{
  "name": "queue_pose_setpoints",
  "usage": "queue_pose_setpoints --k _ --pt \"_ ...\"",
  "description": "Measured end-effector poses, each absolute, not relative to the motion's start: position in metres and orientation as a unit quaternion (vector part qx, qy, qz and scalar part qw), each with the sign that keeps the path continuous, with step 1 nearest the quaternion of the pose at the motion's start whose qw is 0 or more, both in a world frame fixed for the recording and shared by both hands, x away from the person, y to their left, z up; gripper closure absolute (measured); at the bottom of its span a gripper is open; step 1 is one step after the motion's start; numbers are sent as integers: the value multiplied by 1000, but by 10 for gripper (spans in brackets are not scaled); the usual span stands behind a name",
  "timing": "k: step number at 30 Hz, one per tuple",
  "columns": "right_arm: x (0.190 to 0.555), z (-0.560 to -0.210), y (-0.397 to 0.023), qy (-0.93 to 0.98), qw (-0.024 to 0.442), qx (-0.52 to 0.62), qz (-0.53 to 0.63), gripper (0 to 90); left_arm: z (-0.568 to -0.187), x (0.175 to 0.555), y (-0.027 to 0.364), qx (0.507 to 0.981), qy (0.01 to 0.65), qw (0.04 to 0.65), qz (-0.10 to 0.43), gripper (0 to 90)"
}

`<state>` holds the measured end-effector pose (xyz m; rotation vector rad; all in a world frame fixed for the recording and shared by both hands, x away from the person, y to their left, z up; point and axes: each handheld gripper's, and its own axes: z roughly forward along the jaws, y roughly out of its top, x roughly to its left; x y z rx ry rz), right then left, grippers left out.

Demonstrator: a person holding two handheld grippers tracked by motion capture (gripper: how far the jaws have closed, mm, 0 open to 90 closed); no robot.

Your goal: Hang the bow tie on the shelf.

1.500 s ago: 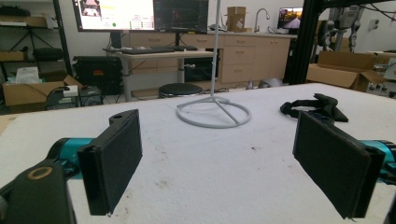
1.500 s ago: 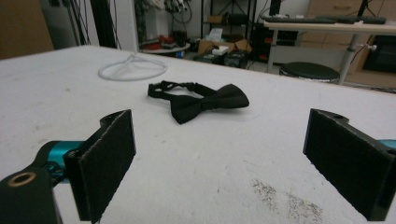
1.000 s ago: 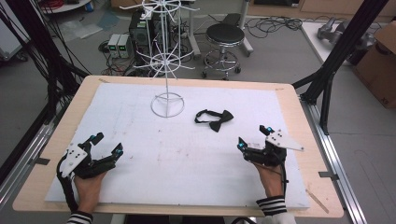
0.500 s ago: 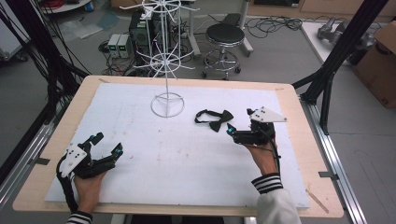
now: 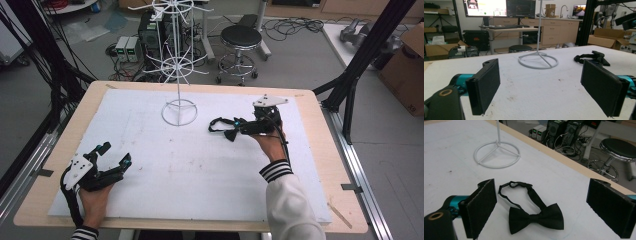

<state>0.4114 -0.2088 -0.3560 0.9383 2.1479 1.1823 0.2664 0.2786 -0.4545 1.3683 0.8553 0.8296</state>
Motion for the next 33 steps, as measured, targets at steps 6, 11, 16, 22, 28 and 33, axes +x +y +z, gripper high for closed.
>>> queue_pose_setpoints --k 6,11,16,22,28,33 --pt "430 -354 -199 809 239 337 418 84 -454 266 278 594 371 616 360 162" --pt "440 -359 -193 823 230 328 403 137 -454 266 278 594 371 616 361 162" --pt "448 -368 -195 831 221 327 392 156 -454 266 278 594 371 616 361 162" --pt "455 -375 -199 832 211 332 392 157 -454 266 278 595 371 615 361 162" --pt "462 -366 -204 840 205 328 381 156 -454 266 278 596 370 614 362 162" --pt "472 -361 -208 833 209 340 383 156 -454 266 278 597 369 614 363 162"
